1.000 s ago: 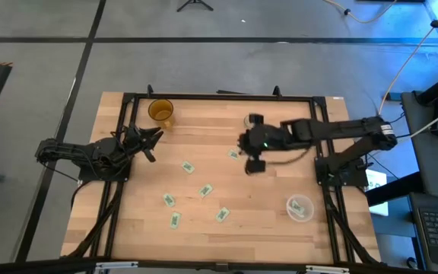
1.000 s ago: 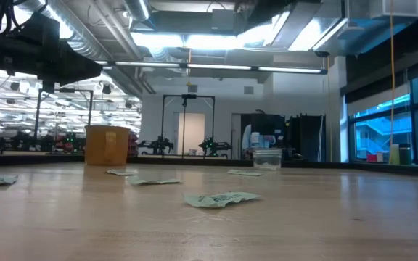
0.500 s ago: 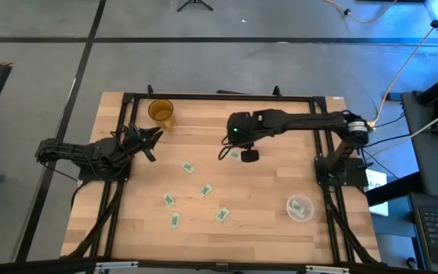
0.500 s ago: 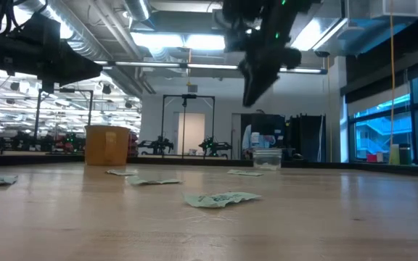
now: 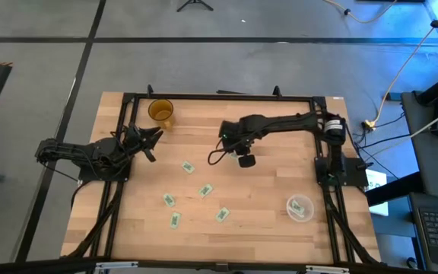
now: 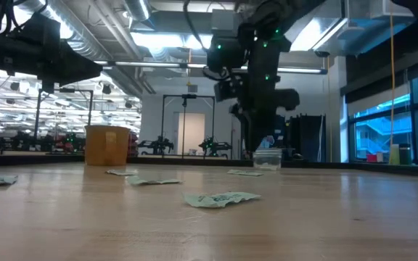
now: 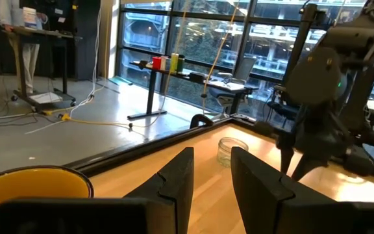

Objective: Pick and place Stevia / Truvia into bins
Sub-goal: Put the stevia packet into the transparent container

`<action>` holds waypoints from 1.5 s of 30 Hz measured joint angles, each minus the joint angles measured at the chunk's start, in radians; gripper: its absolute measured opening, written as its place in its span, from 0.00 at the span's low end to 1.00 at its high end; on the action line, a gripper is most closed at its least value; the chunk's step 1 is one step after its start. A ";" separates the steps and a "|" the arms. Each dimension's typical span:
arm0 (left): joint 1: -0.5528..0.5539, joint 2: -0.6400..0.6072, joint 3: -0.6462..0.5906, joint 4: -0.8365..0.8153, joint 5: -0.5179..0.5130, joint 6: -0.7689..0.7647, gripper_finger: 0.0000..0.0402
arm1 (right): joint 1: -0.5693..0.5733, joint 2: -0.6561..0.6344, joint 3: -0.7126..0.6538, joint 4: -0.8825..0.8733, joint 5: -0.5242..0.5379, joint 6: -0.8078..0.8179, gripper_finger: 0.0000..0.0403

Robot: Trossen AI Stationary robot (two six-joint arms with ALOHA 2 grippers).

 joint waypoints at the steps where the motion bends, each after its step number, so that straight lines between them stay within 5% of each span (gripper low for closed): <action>1: 0.000 0.000 0.000 0.000 0.000 0.000 0.24 | 0.001 0.007 0.000 0.000 0.000 0.000 0.18; 32: 0.000 0.000 0.000 -0.001 -0.002 0.001 0.24 | 0.039 0.028 -0.155 0.140 -0.022 0.056 0.17; 45: 0.000 0.000 0.000 -0.001 -0.002 0.000 0.24 | 0.039 0.030 -0.156 0.145 -0.033 0.053 0.01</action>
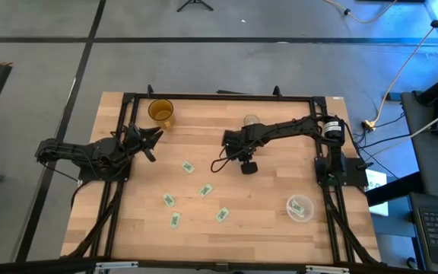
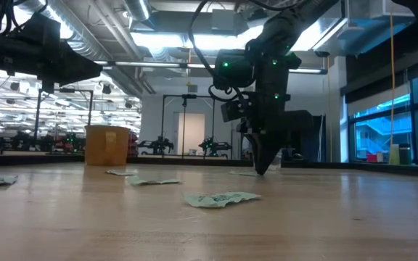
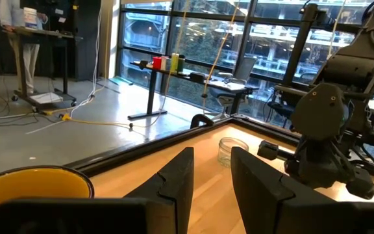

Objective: Pick and place Stevia / Truvia into bins
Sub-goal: Put the stevia packet into the transparent container

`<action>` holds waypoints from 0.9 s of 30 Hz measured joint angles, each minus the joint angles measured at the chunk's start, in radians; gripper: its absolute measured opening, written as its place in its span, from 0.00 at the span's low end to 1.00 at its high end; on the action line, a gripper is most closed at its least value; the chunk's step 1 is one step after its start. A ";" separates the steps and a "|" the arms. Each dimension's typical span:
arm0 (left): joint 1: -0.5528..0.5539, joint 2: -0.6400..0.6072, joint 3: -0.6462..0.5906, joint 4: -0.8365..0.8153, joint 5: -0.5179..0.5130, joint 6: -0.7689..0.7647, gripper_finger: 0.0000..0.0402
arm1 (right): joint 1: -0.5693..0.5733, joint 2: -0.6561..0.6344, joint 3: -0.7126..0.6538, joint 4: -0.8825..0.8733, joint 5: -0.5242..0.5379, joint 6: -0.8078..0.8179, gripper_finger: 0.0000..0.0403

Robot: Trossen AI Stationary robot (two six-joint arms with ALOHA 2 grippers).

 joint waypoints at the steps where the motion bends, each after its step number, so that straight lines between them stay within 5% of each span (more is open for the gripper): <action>1: 0.000 0.000 0.000 0.000 0.000 0.000 0.24 | 0.000 0.000 0.000 0.000 0.000 0.000 0.01; 12: 0.000 0.000 0.000 0.000 0.000 0.000 0.24 | 0.005 0.010 0.101 -0.142 -0.016 0.063 0.03; 17: 0.000 0.000 0.000 0.000 0.000 0.000 0.24 | 0.025 0.006 0.211 -0.372 -0.013 0.145 0.03; 27: 0.000 0.000 0.000 0.000 0.001 0.000 0.24 | 0.203 -0.243 0.274 -0.485 -0.004 0.396 0.01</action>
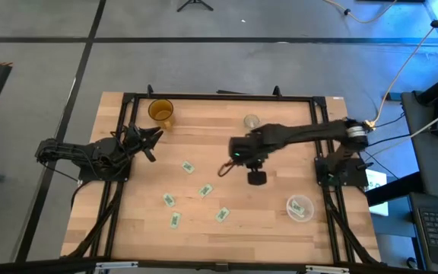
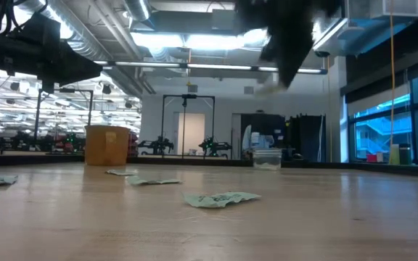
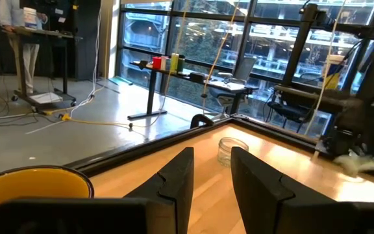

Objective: Pick and place Stevia / Truvia into bins
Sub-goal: Put the stevia packet into the transparent container

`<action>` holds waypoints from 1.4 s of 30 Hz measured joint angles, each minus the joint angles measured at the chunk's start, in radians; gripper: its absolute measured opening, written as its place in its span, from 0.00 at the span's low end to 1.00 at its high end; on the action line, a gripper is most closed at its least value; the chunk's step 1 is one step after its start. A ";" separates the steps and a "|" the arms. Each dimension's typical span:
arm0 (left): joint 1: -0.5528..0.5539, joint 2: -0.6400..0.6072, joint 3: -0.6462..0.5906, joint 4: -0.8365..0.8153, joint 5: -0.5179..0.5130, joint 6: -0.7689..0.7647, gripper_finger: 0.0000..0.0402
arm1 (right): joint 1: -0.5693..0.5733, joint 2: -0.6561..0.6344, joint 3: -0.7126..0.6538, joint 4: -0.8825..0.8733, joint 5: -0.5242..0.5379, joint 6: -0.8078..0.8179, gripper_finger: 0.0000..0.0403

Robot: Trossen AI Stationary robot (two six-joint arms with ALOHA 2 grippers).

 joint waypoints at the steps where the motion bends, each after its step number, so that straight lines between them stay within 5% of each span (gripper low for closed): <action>1: 0.000 0.000 0.000 0.000 0.000 0.000 0.24 | 0.023 -0.033 -0.001 -0.009 0.003 0.048 0.01; 9: 0.000 0.000 0.000 0.000 0.000 0.000 0.24 | 0.241 -0.198 -0.002 -0.167 0.108 0.424 0.01; 18: 0.000 0.000 0.000 0.000 -0.001 0.000 0.24 | 0.505 -0.210 -0.003 -0.264 0.146 0.640 0.02; 24: 0.000 0.000 0.000 0.000 -0.001 0.000 0.24 | 0.713 -0.210 -0.019 -0.284 0.310 0.841 0.02; 42: 0.000 0.000 0.000 0.000 -0.001 -0.003 0.24 | 0.889 -0.339 -0.494 0.024 0.218 1.217 0.01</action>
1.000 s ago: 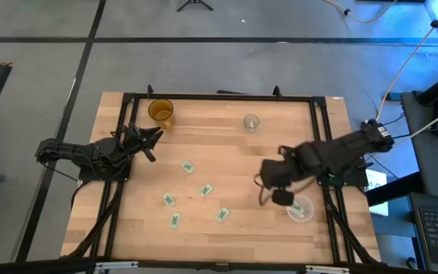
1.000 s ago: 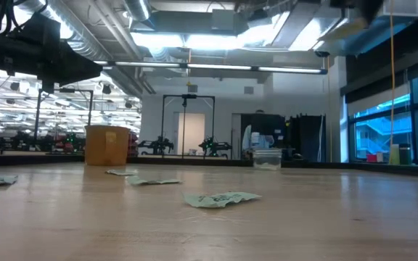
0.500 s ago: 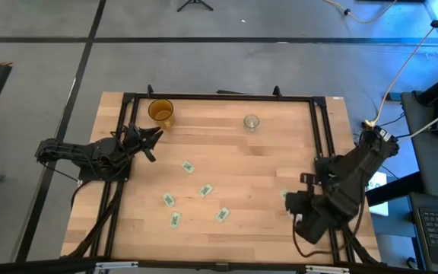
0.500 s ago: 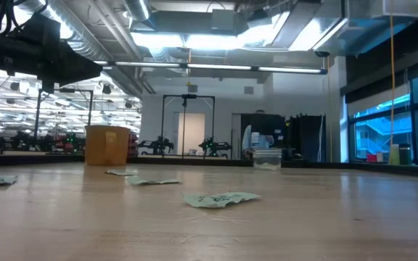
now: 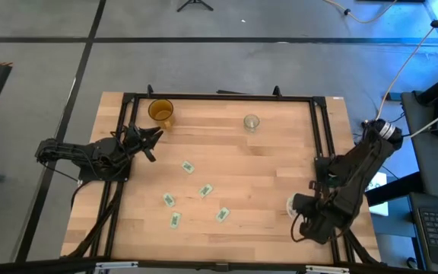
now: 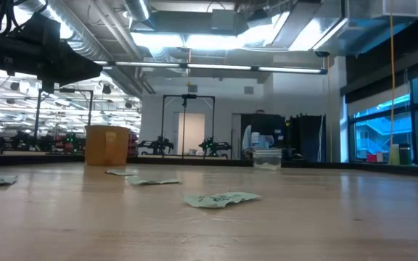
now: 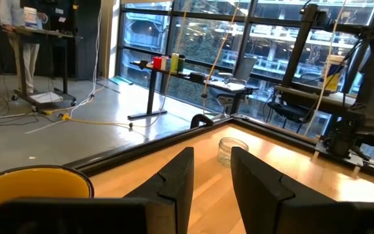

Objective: Pick and place Stevia / Truvia into bins
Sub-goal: Put the stevia packet into the transparent container

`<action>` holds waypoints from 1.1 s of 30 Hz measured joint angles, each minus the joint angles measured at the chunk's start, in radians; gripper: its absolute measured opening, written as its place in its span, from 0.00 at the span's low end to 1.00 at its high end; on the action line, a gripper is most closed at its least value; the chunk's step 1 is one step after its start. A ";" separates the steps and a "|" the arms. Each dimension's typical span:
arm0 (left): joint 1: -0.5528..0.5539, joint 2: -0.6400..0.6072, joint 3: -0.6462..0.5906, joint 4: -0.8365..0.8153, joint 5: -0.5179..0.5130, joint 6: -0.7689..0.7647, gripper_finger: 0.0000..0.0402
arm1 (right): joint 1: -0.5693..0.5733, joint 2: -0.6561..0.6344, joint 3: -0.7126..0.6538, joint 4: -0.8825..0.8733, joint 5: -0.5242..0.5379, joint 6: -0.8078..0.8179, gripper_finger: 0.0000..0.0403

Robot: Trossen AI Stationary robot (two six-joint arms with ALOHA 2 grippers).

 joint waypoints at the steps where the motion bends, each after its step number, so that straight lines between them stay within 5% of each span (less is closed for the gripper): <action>1: 0.000 0.000 0.000 0.000 0.000 0.000 0.24 | 0.004 -0.013 -0.022 0.012 -0.013 0.011 0.01; 10: 0.000 0.000 0.000 0.000 0.000 0.000 0.24 | 0.010 -0.059 -0.216 0.265 -0.126 0.042 0.01; 33: 0.000 0.000 0.000 0.000 0.003 -0.025 0.24 | 0.010 -0.059 -0.268 0.269 -0.128 0.110 0.02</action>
